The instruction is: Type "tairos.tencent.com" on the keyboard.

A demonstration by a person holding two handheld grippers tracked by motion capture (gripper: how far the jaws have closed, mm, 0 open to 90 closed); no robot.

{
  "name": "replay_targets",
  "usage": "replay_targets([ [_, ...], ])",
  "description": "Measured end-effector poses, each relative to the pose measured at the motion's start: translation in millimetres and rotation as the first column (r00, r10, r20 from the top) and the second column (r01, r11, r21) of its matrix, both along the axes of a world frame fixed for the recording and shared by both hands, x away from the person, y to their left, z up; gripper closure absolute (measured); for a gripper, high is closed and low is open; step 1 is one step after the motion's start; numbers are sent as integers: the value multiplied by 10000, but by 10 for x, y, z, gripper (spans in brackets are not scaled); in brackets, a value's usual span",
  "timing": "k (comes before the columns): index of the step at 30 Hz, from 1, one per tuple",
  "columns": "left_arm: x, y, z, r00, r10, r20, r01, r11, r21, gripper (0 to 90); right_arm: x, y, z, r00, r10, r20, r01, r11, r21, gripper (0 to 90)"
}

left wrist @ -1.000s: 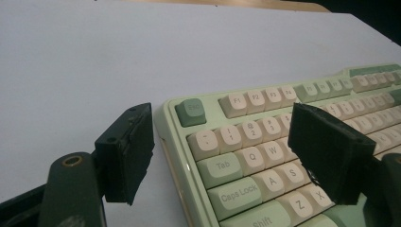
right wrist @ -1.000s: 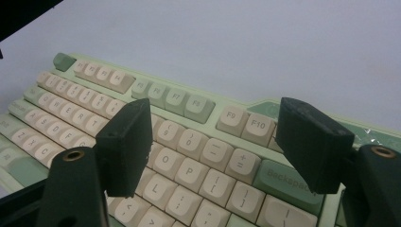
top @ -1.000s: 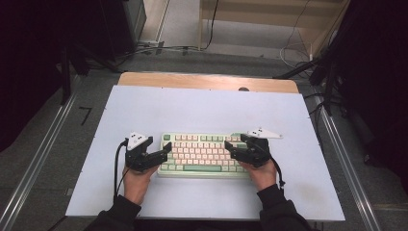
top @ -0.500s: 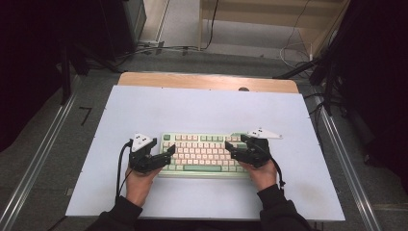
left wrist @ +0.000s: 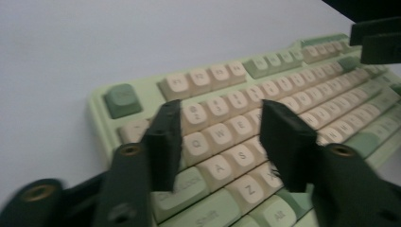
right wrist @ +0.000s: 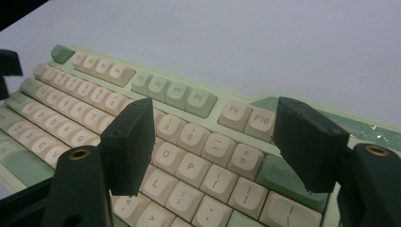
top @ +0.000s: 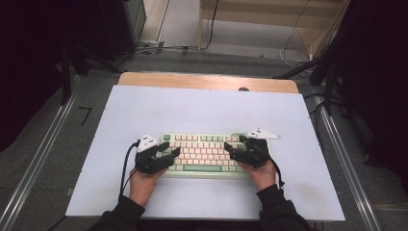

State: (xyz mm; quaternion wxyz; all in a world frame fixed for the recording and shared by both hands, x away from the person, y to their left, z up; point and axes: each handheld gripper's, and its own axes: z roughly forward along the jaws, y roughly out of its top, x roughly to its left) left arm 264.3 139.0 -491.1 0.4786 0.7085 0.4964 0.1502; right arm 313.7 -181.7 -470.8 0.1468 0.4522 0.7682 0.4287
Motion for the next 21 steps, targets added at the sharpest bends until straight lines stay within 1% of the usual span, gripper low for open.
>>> replay_targets([
  [1, 16, -21, -21, 9993, -327, -155, 322, 9989, -333, 635, 2, 2, -3, 10000, -6, -4, 6, 10000, 7, 290],
  [2, 23, -50, -33, 9976, -642, -247, 628, 9965, -543, 726, 4, 3, -4, 10000, -14, 11, 14, 10000, 8, 292],
  [3, 21, -91, -39, 9958, -885, -240, 870, 9945, -575, 778, 2, 4, -3, 10000, -13, -2, 13, 10000, 0, 294],
  [4, 13, -134, -39, 9940, -1072, -229, 1062, 9935, -401, 828, 0, 4, -2, 10000, 6, 19, -6, 10000, -8, 296],
  [6, -6, -205, -33, 9926, -1195, -192, 1195, 9928, -20, 900, -4, 5, 1, 10000, 2, 22, -2, 10000, 10, 299],
  [10, -26, -255, -9, 9935, -1134, -32, 1134, 9929, 345, 900, -8, 5, 1, 10000, 30, 17, -30, 10000, 14, 300],
  [14, -29, -256, -9, 9945, -1045, -102, 1050, 9927, 593, 900, -8, 7, 0, 10000, 29, 28, -29, 10000, 19, 303],
  [18, -28, -223, -9, 9955, -926, -176, 935, 9935, 654, 900, -9, 14, -5, 10000, 69, 37, -69, 10000, -23, 303],
  [21, -13, -195, -20, 9963, -799, -316, 818, 9944, 671, 900, -11, 18, -7, 10000, 68, 10, -68, 10000, -20, 303],
])
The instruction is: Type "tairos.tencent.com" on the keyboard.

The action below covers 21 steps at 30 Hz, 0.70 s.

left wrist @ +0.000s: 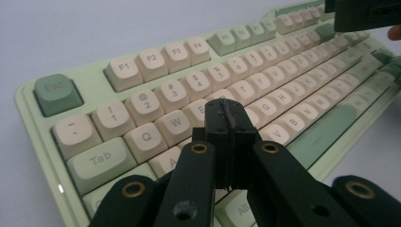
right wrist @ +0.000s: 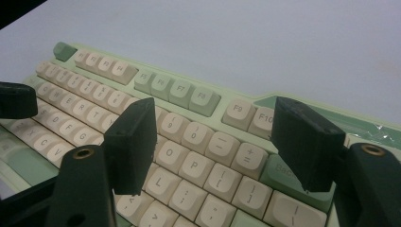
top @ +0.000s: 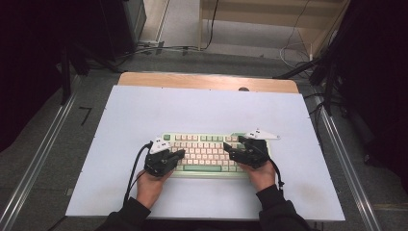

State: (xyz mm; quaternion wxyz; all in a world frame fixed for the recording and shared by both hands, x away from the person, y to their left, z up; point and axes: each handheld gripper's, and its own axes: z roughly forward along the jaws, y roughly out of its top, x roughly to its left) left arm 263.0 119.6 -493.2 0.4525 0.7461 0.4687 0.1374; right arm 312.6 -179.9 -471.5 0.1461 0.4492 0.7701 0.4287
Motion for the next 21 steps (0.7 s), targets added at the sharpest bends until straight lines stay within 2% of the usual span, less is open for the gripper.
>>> replay_targets([
  [6, 33, 12, -31, 9995, 76, -319, -75, 10000, 11, 900, 0, -8, 4, 10000, 3, 49, -3, 10000, -3, 306],
  [21, 55, 22, -45, 9988, 123, -473, -122, 9999, 8, 900, 0, -7, 3, 10000, -2, 53, 2, 10000, -25, 307],
])
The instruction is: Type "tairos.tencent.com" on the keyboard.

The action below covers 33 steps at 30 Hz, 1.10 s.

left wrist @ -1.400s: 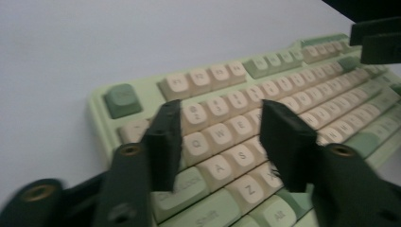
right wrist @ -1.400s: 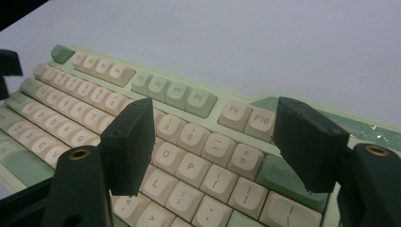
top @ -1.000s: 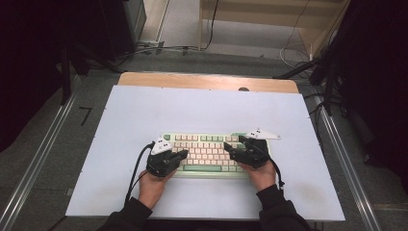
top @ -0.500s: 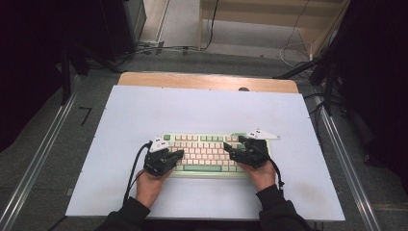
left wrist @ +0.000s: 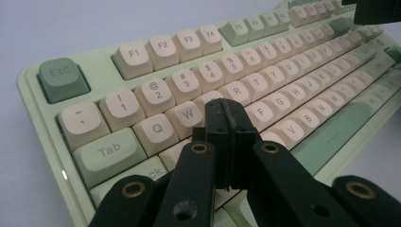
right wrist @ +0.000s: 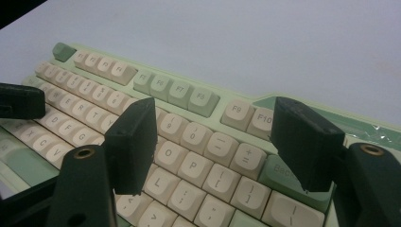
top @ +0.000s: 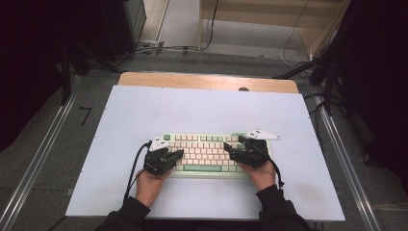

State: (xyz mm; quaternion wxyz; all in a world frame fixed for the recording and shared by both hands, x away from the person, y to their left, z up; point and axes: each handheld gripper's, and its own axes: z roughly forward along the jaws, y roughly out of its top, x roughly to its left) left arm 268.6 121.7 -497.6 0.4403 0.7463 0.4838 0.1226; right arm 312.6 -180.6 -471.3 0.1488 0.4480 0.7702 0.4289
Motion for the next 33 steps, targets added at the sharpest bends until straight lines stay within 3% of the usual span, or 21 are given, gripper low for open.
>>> replay_targets([
  [5, 1, -1, 1, 9999, -103, -76, 102, 9998, -148, 900, -3, 6, -2, 10000, 13, -7, -13, 10000, -20, 307],
  [8, -30, 32, 61, 9995, -153, 262, 171, 9974, -694, 885, -5, 3, 2, 10000, 14, 44, -14, 10000, -17, 307],
  [12, -71, 90, 136, 9973, 28, 733, 51, 9941, -1080, 763, -1, -3, 3, 10000, -9, 4, 9, 10000, 1, 307],
  [16, -83, 155, 161, 9924, 729, 996, -661, 9953, -702, 528, -6, 0, 4, 10000, 6, 25, -6, 10000, -14, 307],
  [19, -75, 206, 158, 9864, 1318, 980, -1261, 9901, -623, 406, -7, 0, 6, 10000, -4, 15, 4, 10000, -4, 307],
  [25, -60, 262, 152, 9783, 1811, 1002, -1759, 9827, -588, 350, -7, -1, 6, 10000, -13, 7, 13, 10000, -7, 307],
  [33, -65, 249, 144, 9774, 1846, 1032, -1805, 9824, -482, 330, -11, 2, 7, 10000, 3, 11, -3, 10000, -13, 307],
])
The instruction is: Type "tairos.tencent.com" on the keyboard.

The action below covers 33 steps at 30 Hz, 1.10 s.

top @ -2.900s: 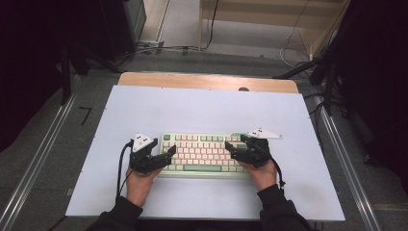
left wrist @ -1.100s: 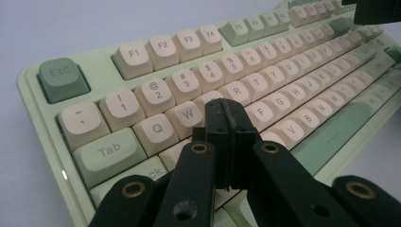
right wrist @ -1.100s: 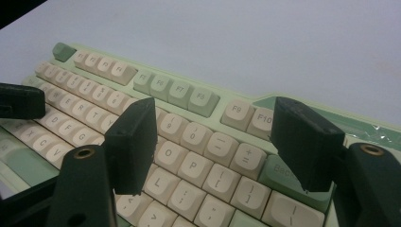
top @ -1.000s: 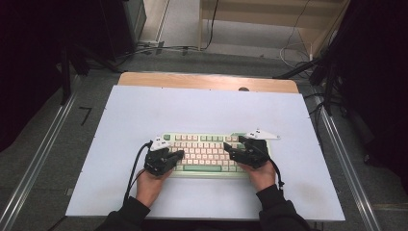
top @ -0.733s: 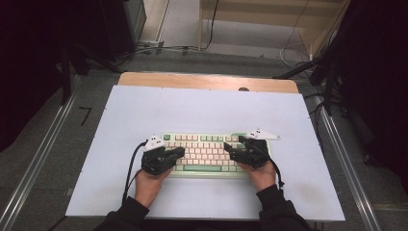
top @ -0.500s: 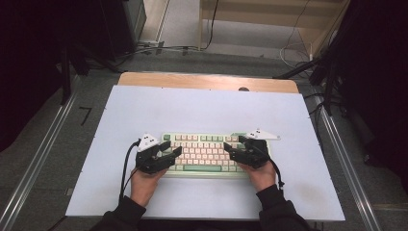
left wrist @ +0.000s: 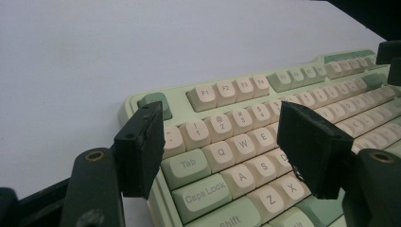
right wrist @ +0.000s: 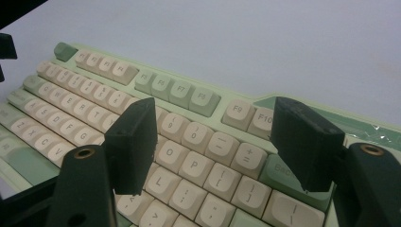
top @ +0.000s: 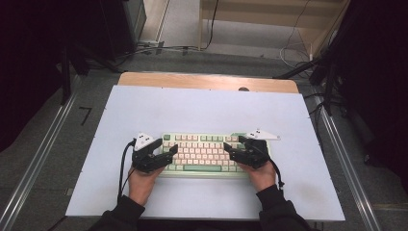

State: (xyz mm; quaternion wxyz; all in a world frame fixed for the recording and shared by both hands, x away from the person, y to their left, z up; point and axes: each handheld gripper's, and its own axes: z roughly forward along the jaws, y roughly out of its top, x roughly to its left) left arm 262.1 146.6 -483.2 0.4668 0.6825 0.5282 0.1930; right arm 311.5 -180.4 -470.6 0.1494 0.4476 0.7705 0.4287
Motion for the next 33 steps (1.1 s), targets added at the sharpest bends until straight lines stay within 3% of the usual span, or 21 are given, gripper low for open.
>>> replay_targets([
  [14, -6, 27, 7, 9998, 188, 78, -187, 9998, -57, 330, -10, 1, 5, 10000, 24, 19, -24, 10000, -3, 317],
  [17, -7, 25, 6, 9998, 196, 87, -195, 9998, -48, 331, -24, 2, 9, 9999, 55, 108, -55, 10000, 15, 402],
  [20, -8, 27, 6, 9998, 200, 86, -200, 9998, -57, 331, -68, -5, 37, 9986, 223, 485, -222, 9997, -32, 772],
  [22, -7, 30, 5, 9997, 206, 89, -206, 9998, -50, 331, -92, -4, 62, 9974, 444, 563, -449, 9990, 76, 875],
  [33, -20, 63, 18, 9996, 252, 89, -250, 9995, -175, 333, -298, -2, 73, 9875, 1579, -40, -1579, 9867, -378, 876],
])
